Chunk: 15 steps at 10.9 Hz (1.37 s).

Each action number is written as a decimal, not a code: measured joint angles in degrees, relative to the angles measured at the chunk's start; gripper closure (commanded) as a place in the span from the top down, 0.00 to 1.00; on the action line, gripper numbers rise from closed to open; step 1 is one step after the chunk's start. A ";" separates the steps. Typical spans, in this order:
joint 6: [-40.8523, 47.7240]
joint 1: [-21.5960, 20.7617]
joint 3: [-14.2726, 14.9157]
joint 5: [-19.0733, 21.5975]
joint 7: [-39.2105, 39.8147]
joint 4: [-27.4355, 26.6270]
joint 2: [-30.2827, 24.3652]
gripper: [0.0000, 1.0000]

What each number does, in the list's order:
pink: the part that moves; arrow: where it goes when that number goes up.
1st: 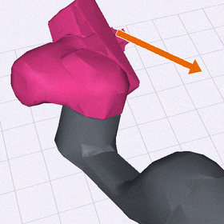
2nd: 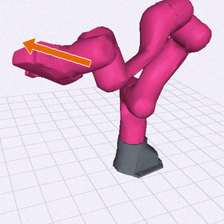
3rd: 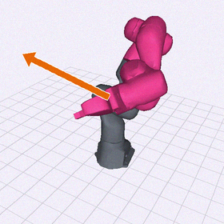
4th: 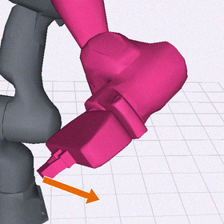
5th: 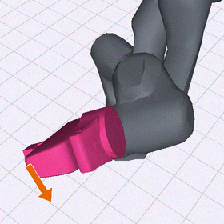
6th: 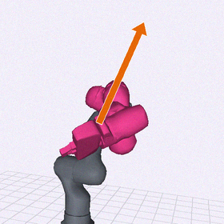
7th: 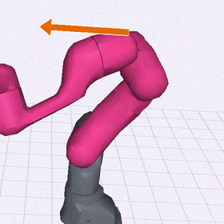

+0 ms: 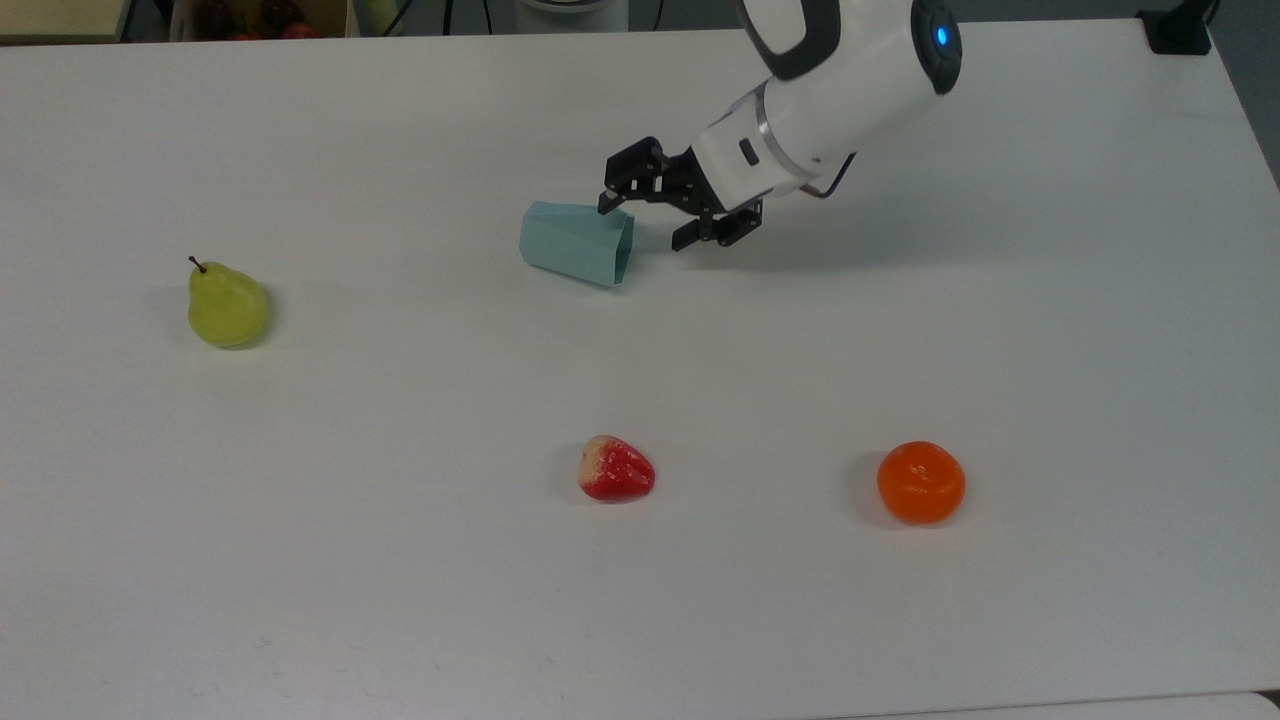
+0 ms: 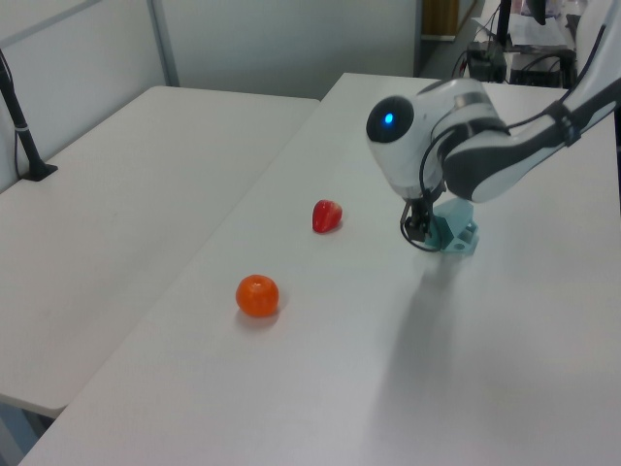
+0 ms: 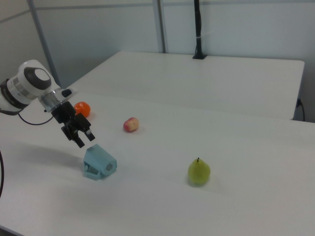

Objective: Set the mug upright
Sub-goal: 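Close the gripper on the mug's base rim, then rotate the held mug upward so its base rests on the table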

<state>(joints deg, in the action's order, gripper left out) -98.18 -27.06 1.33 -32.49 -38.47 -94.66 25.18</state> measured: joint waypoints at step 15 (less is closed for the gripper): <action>9.93 1.96 0.93 -6.85 2.95 1.16 3.95 0.02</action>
<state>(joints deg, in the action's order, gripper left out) -88.25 -25.11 2.25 -39.34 -35.51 -93.50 29.13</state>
